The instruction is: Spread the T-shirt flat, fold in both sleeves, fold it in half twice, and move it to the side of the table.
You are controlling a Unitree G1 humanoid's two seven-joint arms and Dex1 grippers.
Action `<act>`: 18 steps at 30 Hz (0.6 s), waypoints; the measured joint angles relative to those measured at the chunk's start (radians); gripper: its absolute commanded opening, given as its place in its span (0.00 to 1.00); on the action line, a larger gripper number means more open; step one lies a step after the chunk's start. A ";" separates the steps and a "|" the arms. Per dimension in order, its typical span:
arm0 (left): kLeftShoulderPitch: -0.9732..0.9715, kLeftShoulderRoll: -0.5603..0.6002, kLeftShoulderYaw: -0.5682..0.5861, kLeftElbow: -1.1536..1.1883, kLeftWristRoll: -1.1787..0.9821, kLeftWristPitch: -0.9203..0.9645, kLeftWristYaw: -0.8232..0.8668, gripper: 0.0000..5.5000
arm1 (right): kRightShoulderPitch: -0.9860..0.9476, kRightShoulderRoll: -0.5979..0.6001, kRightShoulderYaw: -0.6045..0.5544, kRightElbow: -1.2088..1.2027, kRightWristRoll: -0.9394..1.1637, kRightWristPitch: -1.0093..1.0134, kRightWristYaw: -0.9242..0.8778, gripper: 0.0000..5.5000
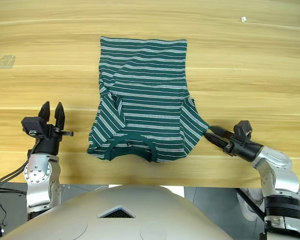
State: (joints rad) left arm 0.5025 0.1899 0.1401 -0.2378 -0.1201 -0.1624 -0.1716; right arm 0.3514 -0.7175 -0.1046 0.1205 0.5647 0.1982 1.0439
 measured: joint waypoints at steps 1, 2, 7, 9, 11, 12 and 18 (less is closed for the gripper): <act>0.000 -0.003 -0.001 0.004 0.003 -0.003 0.000 0.30 | 0.002 0.001 0.003 -0.004 -0.002 0.001 0.003 0.24; -0.001 -0.005 -0.002 0.009 0.009 -0.008 0.000 0.30 | 0.004 0.001 0.005 -0.005 -0.003 0.000 0.007 0.20; -0.001 -0.011 -0.009 0.034 0.019 -0.018 0.000 0.30 | 0.001 0.001 0.006 0.002 -0.016 -0.001 0.010 0.05; -0.002 -0.015 -0.014 0.039 0.020 -0.023 0.000 0.30 | -0.009 0.002 0.004 0.017 -0.020 -0.002 0.009 0.00; -0.002 -0.017 -0.022 0.047 0.023 -0.030 0.000 0.30 | -0.014 0.005 0.004 0.024 -0.022 -0.006 0.009 0.00; -0.002 -0.018 -0.022 0.049 0.026 -0.031 0.000 0.30 | -0.015 0.007 0.004 0.026 -0.023 -0.008 0.010 0.00; -0.007 -0.018 -0.022 0.066 0.039 -0.036 0.000 0.30 | 0.013 0.023 -0.005 -0.036 0.006 0.013 0.073 0.00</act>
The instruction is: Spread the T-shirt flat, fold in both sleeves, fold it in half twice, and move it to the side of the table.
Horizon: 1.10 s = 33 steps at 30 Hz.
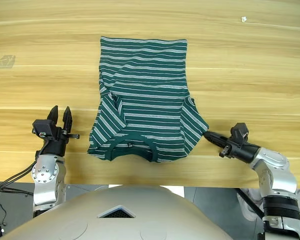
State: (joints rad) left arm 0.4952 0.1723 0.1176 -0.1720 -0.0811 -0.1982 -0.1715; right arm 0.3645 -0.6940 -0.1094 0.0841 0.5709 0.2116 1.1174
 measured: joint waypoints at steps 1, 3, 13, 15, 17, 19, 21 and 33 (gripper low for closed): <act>-0.001 0.000 0.000 0.001 0.000 0.000 0.000 0.30 | 0.006 0.002 -0.004 -0.021 0.013 0.006 0.012 0.00; -0.006 0.000 0.000 0.004 0.001 0.000 0.000 0.30 | 0.012 0.004 -0.020 -0.078 0.043 0.016 0.031 0.00; -0.039 0.000 -0.011 0.013 0.001 -0.001 -0.004 0.30 | -0.043 0.043 0.077 -0.212 -0.058 0.002 -0.002 0.00; -0.040 0.000 -0.017 0.015 0.002 0.000 -0.004 0.30 | -0.068 0.062 0.138 -0.223 -0.119 -0.018 -0.015 0.00; -0.043 0.000 -0.018 0.017 0.004 0.000 -0.004 0.30 | -0.099 0.098 0.198 -0.230 -0.154 -0.024 -0.026 0.00; -0.049 0.001 -0.020 0.021 0.008 0.000 -0.004 0.30 | -0.137 0.121 0.229 -0.250 -0.155 -0.024 -0.035 0.00; -0.054 0.001 -0.021 0.026 0.010 0.000 -0.004 0.30 | -0.166 0.139 0.245 -0.258 -0.156 -0.022 -0.045 0.00; -0.075 0.004 -0.018 0.049 0.009 0.000 -0.007 0.30 | -0.179 0.155 0.334 -0.222 -0.249 -0.040 -0.081 0.10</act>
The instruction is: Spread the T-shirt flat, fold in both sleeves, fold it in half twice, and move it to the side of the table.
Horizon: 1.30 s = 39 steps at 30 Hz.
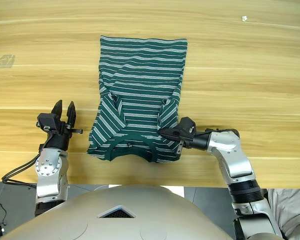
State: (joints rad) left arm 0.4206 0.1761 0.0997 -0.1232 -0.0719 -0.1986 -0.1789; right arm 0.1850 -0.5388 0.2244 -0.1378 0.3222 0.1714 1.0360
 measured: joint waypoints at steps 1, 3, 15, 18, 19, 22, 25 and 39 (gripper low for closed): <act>0.000 0.001 0.001 0.000 0.000 0.000 0.000 0.30 | 0.006 0.000 -0.001 -0.008 0.020 0.001 0.013 0.13; 0.000 0.001 0.001 0.000 0.000 0.000 0.000 0.30 | 0.011 0.000 -0.007 -0.041 0.070 0.015 0.034 0.18; 0.046 0.177 0.020 -0.059 0.207 -0.129 -0.042 0.45 | -0.003 0.039 -0.203 -0.010 0.024 -0.230 -0.119 0.38; 0.061 0.354 0.063 -0.049 0.387 -0.206 -0.045 0.54 | -0.004 -0.017 -0.255 0.078 -0.160 -0.532 -0.181 0.47; 0.061 0.398 0.063 -0.038 0.447 -0.235 -0.042 0.58 | -0.003 -0.035 -0.258 0.103 -0.213 -0.620 -0.193 0.51; 0.067 0.554 0.042 0.002 0.664 -0.355 -0.025 0.66 | -0.009 -0.112 -0.260 0.225 -0.436 -0.947 -0.263 0.60; 0.076 0.663 -0.027 0.035 0.825 -0.469 -0.004 0.73 | -0.045 -0.209 -0.233 0.372 -0.725 -1.257 -0.347 0.65; -0.138 0.796 -0.261 0.054 0.930 -0.597 0.032 0.74 | -0.176 -0.275 0.019 0.545 -0.871 -1.501 -0.538 0.65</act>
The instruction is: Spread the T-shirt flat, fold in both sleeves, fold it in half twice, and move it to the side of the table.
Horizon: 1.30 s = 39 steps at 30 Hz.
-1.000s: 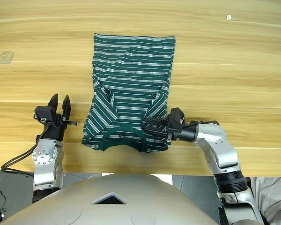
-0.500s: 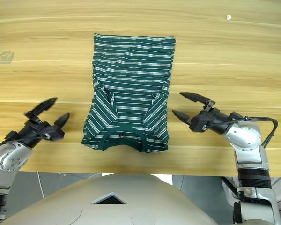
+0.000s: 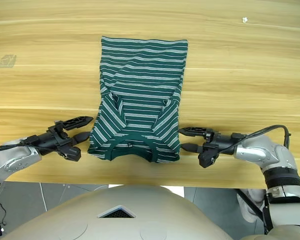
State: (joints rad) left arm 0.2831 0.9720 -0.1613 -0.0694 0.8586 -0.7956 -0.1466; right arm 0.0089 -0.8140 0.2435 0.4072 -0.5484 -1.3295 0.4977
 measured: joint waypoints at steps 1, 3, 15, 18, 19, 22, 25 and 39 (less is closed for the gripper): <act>0.000 0.007 -0.016 -0.023 -0.001 -0.007 -0.010 0.74 | -0.005 0.000 0.026 -0.004 0.016 0.007 0.000 0.65; 0.000 0.024 -0.030 -0.043 -0.002 -0.008 -0.018 0.74 | -0.002 -0.003 0.052 -0.015 0.035 0.020 0.000 0.65; 0.000 0.109 -0.085 -0.074 -0.001 -0.004 -0.039 0.44 | 0.028 -0.062 0.163 -0.070 0.134 0.116 0.027 0.32; -0.003 0.114 -0.098 -0.067 0.000 0.003 -0.041 0.34 | 0.030 -0.069 0.179 -0.072 0.149 0.132 0.041 0.22; -0.007 0.117 -0.104 -0.062 0.000 0.003 -0.041 0.30 | 0.031 -0.070 0.185 -0.073 0.153 0.138 0.046 0.18; -0.019 0.122 -0.121 -0.048 0.003 0.001 -0.044 0.22 | 0.035 -0.071 0.196 -0.076 0.158 0.152 0.053 0.08; -0.028 0.124 -0.133 -0.032 0.004 -0.003 -0.044 0.11 | 0.035 -0.071 0.206 -0.075 0.168 0.165 0.066 0.00; 0.152 0.185 -0.101 -0.151 -0.555 0.197 -0.360 0.01 | 0.137 -0.180 0.250 -0.371 0.810 0.829 0.476 0.00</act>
State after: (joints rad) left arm 0.4350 1.1573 -0.2623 -0.2204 0.3040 -0.5984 -0.5069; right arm 0.1463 -0.9937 0.4938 0.0365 0.2618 -0.5008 0.9738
